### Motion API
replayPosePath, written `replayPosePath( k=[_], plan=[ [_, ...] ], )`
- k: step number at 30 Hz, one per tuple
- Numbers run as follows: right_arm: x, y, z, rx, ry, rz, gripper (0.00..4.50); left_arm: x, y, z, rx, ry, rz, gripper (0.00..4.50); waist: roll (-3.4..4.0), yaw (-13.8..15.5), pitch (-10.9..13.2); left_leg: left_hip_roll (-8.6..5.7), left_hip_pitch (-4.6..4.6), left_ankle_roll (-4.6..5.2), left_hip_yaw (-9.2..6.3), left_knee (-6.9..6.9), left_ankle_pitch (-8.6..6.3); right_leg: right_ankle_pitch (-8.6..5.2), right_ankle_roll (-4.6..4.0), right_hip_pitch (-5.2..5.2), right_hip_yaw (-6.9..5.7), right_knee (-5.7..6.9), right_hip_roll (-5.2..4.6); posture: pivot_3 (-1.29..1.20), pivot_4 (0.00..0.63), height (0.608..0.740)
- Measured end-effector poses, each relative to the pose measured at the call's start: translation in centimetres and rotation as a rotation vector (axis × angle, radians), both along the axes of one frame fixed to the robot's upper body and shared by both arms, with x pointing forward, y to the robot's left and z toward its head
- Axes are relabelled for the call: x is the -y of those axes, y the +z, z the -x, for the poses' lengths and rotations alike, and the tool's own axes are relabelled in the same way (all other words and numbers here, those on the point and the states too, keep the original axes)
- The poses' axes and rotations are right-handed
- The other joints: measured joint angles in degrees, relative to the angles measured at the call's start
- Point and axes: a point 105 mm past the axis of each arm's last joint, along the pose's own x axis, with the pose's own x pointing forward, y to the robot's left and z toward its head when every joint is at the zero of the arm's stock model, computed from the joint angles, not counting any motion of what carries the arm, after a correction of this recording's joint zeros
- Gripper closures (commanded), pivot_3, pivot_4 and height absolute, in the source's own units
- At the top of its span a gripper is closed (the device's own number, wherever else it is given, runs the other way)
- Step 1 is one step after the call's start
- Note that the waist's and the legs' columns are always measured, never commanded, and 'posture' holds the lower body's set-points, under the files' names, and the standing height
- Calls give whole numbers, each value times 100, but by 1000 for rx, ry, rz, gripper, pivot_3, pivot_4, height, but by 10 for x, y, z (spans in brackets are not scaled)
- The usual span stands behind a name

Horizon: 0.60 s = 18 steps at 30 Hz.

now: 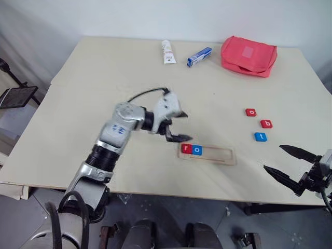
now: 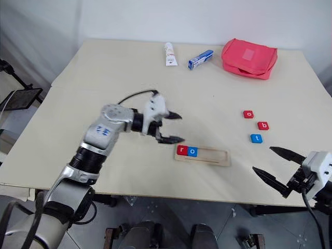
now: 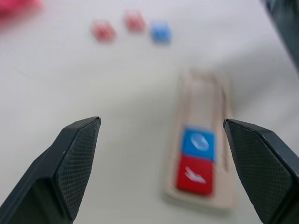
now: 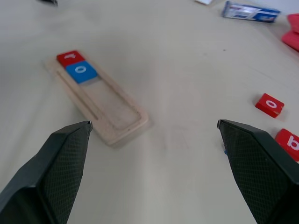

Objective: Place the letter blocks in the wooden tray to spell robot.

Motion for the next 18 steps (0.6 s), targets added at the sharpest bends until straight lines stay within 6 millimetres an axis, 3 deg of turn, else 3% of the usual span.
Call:
replayPosePath(
  k=[11,13,16,18],
  plan=[
    [-2,3,-13,34,-155,-46,0,-45,-3,31,133,-181,225,32,2,-6,-2,-2,5,0,0,0,0,0,0,0,1,5,0,0,150,740],
    [1,3,-20,38,-229,-52,0,-54,-16,37,127,-195,212,32,5,-15,-3,-2,8,0,1,-1,0,0,0,0,2,10,0,0,150,740],
    [12,-4,-32,12,-417,-72,0,-70,-55,47,34,-193,194,32,10,-31,-6,0,8,-3,2,-2,2,0,-1,-8,4,22,2,0,150,740],
    [12,-7,-34,-5,-463,-84,0,-74,-66,51,6,-200,190,32,10,-16,-6,0,5,-3,2,-1,2,0,-1,-9,5,23,1,0,150,740]
  ],
)
